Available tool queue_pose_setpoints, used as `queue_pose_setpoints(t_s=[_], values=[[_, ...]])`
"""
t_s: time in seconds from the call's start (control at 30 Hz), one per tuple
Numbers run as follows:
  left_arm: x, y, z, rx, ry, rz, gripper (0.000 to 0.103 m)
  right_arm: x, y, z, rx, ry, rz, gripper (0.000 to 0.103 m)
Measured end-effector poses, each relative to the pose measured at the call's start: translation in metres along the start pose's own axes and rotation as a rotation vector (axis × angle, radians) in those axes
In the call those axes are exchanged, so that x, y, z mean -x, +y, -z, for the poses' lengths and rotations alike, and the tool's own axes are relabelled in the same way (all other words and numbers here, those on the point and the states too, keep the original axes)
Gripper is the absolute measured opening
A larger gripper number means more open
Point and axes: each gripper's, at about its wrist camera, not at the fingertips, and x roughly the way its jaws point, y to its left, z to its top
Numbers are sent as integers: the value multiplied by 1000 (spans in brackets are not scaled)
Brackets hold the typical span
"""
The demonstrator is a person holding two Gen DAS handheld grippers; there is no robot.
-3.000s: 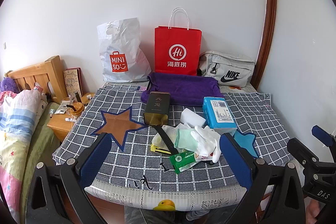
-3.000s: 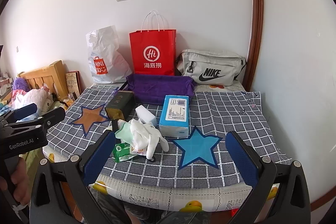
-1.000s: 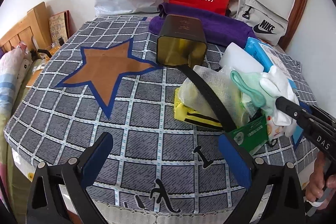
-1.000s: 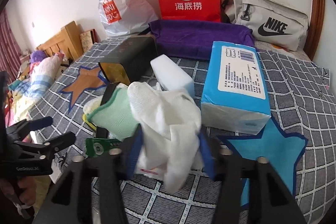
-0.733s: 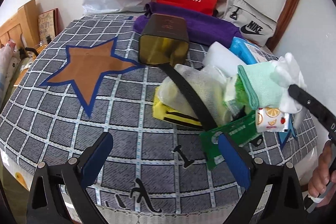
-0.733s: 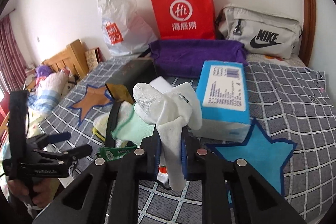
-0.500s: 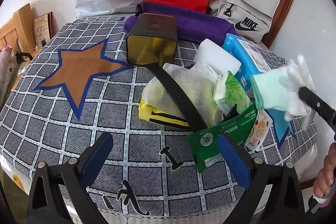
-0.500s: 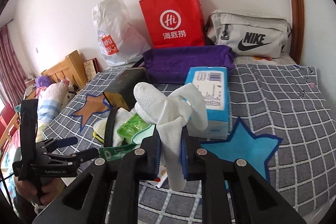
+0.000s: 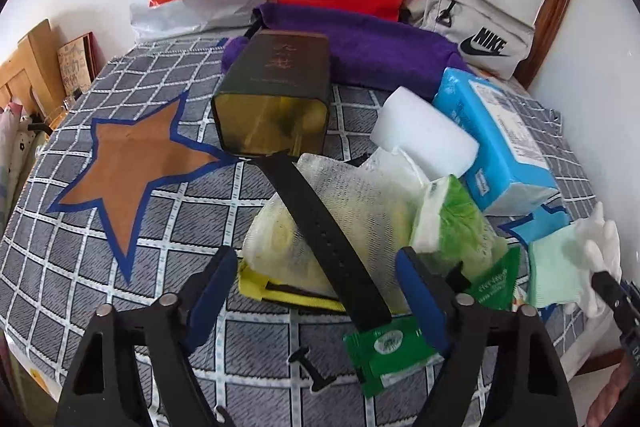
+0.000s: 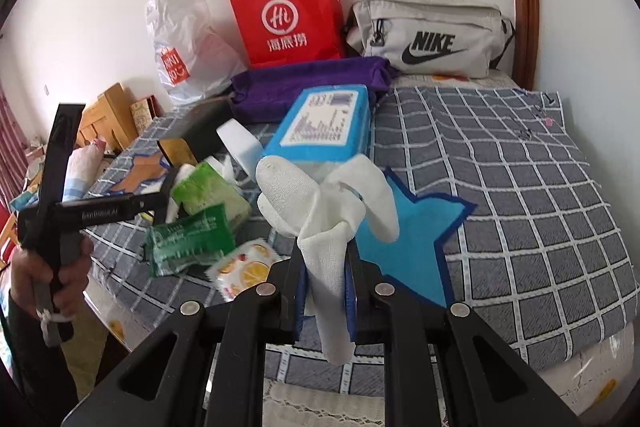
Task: Organize soft objects
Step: 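Lift the white gloves with the right tool while the left tool grasps the black watch strap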
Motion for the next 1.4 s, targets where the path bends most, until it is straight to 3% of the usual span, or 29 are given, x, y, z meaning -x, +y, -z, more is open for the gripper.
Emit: queue_pose_setpoints(t_s=[0.03, 0.2, 0.27, 0.4, 0.5, 0.63, 0.7, 0.8, 0.9, 1.07, 1.13, 1.2, 1.27, 1.4], values=[[-4, 0, -1, -2, 2, -18, 76, -5, -2, 2, -10, 13, -5, 16], [-14, 15, -1, 26, 32, -33, 39, -27, -5, 9, -16, 60, -16, 20], [-13, 26, -1, 50, 38, 6, 36, -31, -3, 12, 3, 68, -3, 20], [-13, 33, -3, 76, 55, 53, 36, -35, -7, 11, -15, 71, 9, 41], [-17, 27, -9, 62, 61, 29, 38, -40, -15, 7, -55, 74, 5, 49], [-16, 25, -13, 49, 74, -27, 49, -51, -18, 3, -74, 106, 15, 50], [-9, 32, -12, 54, 56, -71, 60, -55, -16, 2, -55, 120, 28, 51], [3, 37, -13, 64, 27, -80, 61, -57, -16, 2, -48, 116, 37, 55], [8, 29, -18, 5, -3, -68, 60, -61, -18, 1, -57, 122, 30, 55], [-10, 23, -25, -11, 47, -24, 60, -64, -18, -2, -48, 122, 25, 55], [-18, 25, -27, 3, 58, -18, 59, -66, -19, -3, -55, 124, 21, 55], [-25, 27, -28, 18, 71, -4, 41, -67, -20, -3, -58, 124, 20, 55], [-28, 32, -29, 40, 81, 53, 31, -68, -19, -4, -53, 122, 24, 55], [-22, 39, -28, 52, 73, 88, 28, -69, -17, -4, -23, 130, 36, 55]])
